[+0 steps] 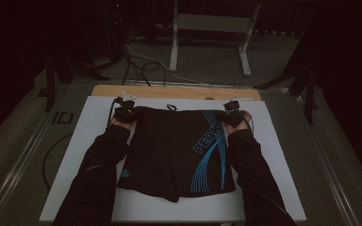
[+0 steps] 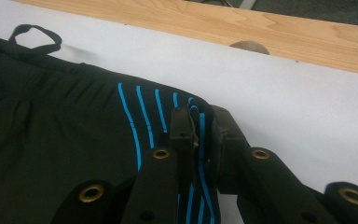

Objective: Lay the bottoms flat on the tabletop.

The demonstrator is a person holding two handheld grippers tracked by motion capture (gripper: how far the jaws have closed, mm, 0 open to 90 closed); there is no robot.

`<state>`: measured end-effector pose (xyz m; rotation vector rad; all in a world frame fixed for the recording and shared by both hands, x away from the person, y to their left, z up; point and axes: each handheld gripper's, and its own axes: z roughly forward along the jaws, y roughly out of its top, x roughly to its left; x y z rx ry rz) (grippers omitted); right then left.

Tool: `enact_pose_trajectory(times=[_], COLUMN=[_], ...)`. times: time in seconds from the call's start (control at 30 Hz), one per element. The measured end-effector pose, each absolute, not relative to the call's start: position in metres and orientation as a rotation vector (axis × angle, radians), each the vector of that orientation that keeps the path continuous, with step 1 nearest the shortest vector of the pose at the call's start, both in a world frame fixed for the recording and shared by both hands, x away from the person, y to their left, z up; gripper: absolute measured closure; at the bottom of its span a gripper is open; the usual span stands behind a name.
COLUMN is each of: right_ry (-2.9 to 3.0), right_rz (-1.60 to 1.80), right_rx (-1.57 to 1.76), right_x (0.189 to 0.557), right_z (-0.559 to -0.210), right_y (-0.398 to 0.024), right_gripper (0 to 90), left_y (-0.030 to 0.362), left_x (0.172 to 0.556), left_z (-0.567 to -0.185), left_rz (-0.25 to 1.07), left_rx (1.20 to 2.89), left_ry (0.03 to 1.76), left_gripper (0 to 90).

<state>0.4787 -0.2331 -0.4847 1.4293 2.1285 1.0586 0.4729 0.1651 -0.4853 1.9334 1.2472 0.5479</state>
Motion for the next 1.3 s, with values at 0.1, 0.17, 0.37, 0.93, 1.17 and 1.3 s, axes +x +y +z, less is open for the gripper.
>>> enact_pose_trajectory(times=[0.1,0.17,0.37,0.93,1.17,1.3], right_ry=[2.133,2.136,2.135,2.145,2.135,2.141], right_rz=[1.022,0.999,0.968,0.868,0.858,0.884], right_rx=[1.431,1.427,1.458,1.507,1.545,1.520], right_x=[0.485,0.489,0.498,0.512,0.514,0.513], right_z=[-0.486,-0.486,-0.491,-0.506,-0.513,-0.509], right_y=[-0.228,-0.225,-0.221,-0.216,-0.215,-0.215], right_gripper=[81.3,81.3,81.2,80.4,78.8,69.2], left_y=[0.164,0.164,0.162,0.156,0.155,0.155], left_x=[0.477,0.479,0.483,0.491,0.490,0.490], left_z=[-0.489,-0.492,-0.496,-0.507,-0.509,-0.506], left_rz=[0.553,0.559,0.565,0.556,0.556,0.551], left_rx=[1.934,1.937,1.943,2.011,2.023,2.013], left_ry=[1.265,1.271,1.285,1.315,1.331,1.340], left_gripper=[80.9,80.9,80.7,79.7,79.7,75.9])
